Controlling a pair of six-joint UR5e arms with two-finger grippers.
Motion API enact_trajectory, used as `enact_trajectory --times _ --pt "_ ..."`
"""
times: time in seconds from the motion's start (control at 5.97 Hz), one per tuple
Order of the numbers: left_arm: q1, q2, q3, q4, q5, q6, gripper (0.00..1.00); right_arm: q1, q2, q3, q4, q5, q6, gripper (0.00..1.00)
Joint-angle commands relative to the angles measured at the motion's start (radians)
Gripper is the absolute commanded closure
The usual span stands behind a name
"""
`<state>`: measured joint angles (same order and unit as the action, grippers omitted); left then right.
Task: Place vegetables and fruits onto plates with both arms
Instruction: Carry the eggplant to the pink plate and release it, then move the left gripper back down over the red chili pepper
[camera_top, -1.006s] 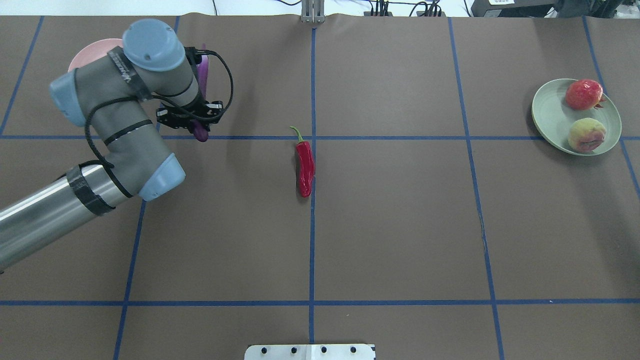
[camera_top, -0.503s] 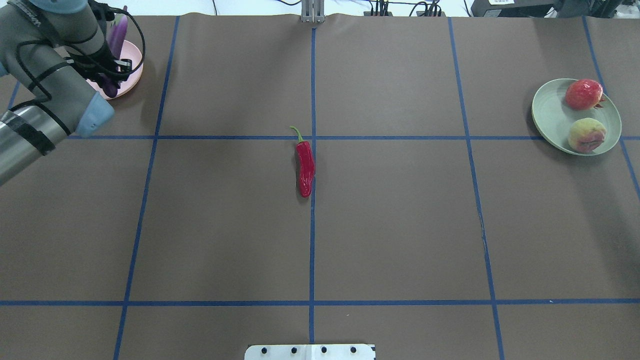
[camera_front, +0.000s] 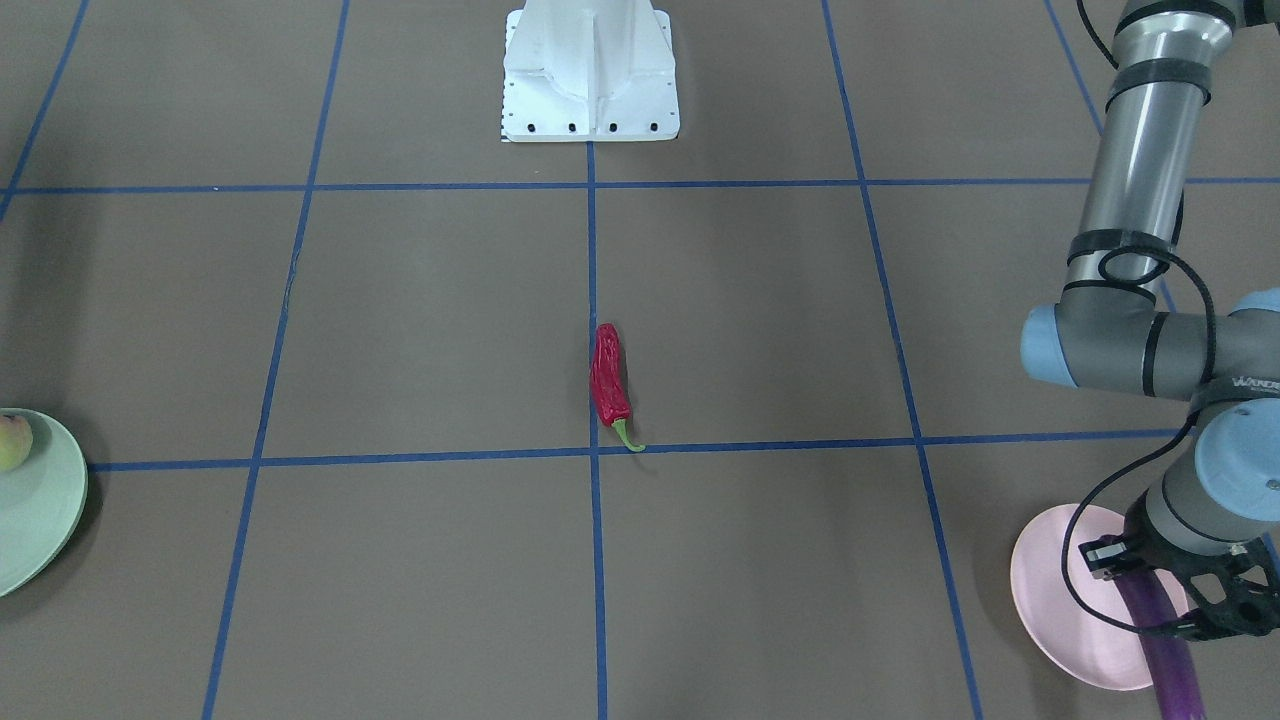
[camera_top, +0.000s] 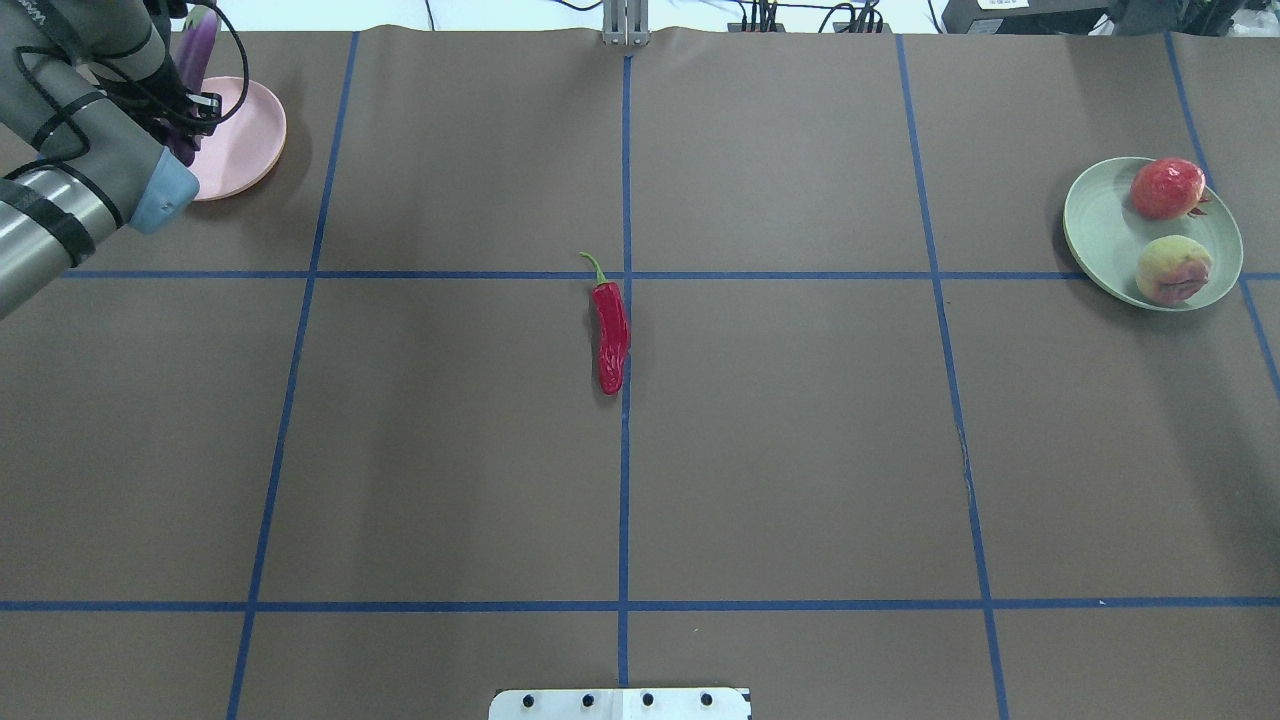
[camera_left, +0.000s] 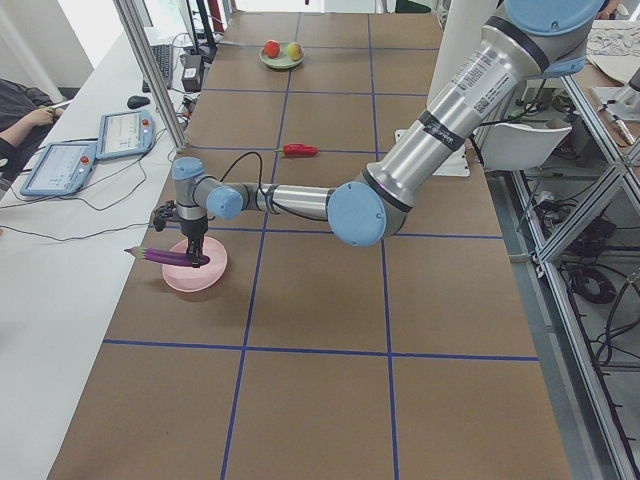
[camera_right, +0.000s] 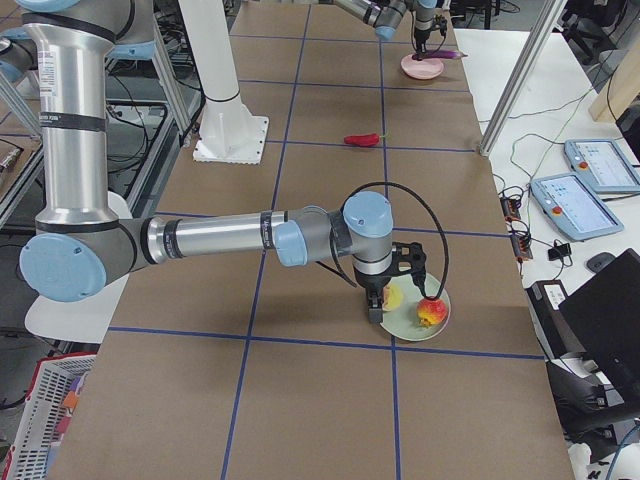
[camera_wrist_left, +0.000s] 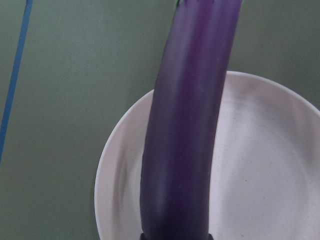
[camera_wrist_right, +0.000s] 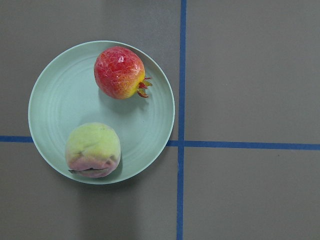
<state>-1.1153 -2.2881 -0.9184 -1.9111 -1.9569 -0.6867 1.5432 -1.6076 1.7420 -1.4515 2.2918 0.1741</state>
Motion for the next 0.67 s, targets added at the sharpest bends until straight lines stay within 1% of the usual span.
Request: enact_trajectory --times 0.0,0.17,0.34,0.5 --pt "0.021 0.056 -0.191 0.001 -0.016 -0.013 0.00 0.000 0.000 0.001 -0.001 0.003 0.001 0.00" --pt "0.079 0.070 -0.298 0.026 -0.067 -0.096 0.00 0.000 0.000 0.001 -0.001 0.002 -0.001 0.00" --pt "0.232 0.049 -0.353 0.027 -0.106 -0.167 0.00 0.000 0.000 0.001 -0.001 0.002 -0.001 0.00" --pt "0.317 -0.023 -0.362 0.027 -0.102 -0.344 0.00 0.000 0.000 0.001 -0.001 0.002 0.001 0.00"
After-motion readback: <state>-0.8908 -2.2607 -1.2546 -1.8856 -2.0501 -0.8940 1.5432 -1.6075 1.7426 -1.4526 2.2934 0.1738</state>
